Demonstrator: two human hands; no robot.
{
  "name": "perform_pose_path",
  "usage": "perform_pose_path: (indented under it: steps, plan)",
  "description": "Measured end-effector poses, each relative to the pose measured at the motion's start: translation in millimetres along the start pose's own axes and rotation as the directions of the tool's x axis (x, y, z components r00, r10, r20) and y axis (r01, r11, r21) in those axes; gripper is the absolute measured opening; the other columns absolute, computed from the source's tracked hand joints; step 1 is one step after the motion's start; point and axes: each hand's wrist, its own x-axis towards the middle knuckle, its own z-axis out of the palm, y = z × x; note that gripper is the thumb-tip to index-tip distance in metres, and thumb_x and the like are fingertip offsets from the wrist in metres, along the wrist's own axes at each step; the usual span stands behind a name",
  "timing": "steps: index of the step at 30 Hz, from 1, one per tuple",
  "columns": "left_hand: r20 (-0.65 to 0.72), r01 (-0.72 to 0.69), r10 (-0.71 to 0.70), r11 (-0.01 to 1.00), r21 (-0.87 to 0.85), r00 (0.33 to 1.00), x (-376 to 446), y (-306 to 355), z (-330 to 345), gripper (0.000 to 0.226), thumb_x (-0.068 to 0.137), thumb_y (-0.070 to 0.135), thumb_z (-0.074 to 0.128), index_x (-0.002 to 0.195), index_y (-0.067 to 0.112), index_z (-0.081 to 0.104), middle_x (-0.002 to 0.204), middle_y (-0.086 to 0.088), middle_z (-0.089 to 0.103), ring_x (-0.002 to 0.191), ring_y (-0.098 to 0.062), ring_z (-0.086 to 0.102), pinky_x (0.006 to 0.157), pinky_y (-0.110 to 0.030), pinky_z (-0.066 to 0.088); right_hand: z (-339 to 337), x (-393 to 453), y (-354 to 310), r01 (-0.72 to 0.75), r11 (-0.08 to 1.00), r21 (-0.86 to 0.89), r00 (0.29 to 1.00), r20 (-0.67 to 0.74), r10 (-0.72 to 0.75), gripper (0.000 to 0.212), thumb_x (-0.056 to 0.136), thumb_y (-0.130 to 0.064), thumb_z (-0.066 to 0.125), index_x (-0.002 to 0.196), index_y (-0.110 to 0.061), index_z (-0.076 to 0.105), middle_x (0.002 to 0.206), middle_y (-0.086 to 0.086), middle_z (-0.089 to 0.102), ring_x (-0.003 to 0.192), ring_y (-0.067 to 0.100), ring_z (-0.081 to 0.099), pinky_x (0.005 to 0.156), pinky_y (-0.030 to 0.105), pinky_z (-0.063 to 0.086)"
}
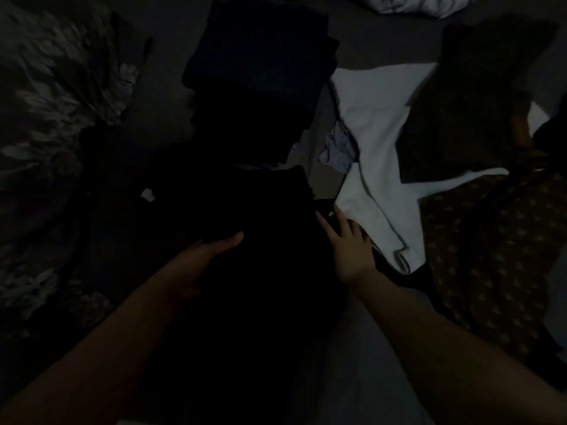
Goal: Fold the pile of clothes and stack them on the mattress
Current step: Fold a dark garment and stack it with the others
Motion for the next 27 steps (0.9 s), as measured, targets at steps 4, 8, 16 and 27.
perform_pose_path:
  steps: [4,8,16,27]
  plan:
    - [-0.017,0.076,-0.074,0.992,0.099,0.997,25,2,19,0.036,0.079,0.028,0.060,0.110,0.011,0.064,0.098,-0.007,0.070,0.076,-0.017,0.069,0.068,-0.027,0.056,-4,-13,33,0.061,0.995,-0.075,0.994,-0.088,-0.068,0.073,0.078,0.005,0.058,0.144,-0.021,0.038,0.151,0.014,0.031,0.122,0.043,0.044,0.095,0.049,0.044]
    - [-0.074,0.063,-0.048,0.975,0.215,0.996,53,9,45,0.028,0.087,0.027,0.060,0.111,0.013,0.064,0.099,-0.005,0.072,0.088,-0.019,0.068,0.080,-0.031,0.055,5,-62,82,0.075,0.990,-0.116,0.993,-0.082,-0.085,0.086,0.047,0.015,0.078,0.127,-0.014,0.060,0.134,0.015,0.054,0.096,0.041,0.062,0.066,0.042,0.056]
    - [-0.332,0.042,0.672,0.410,0.911,0.662,70,-20,57,0.080,0.083,0.050,0.063,0.146,0.016,0.027,0.144,-0.015,0.037,0.128,-0.030,0.042,0.097,-0.036,0.040,-19,-75,40,-0.043,0.992,0.122,0.939,-0.335,0.082,0.055,0.082,-0.042,0.043,0.129,-0.018,0.058,0.128,0.004,0.060,0.106,0.030,0.056,0.084,0.040,0.041]
    - [-0.044,-0.181,0.762,0.209,0.961,0.647,84,-34,65,0.063,0.087,0.053,0.051,0.144,0.031,0.034,0.151,-0.015,0.019,0.138,-0.027,0.025,0.108,-0.033,0.028,-14,18,-45,0.077,0.687,0.722,0.873,-0.381,0.303,0.052,0.095,-0.016,0.047,0.145,-0.018,0.034,0.153,0.019,0.020,0.142,0.027,0.022,0.114,0.030,0.019]
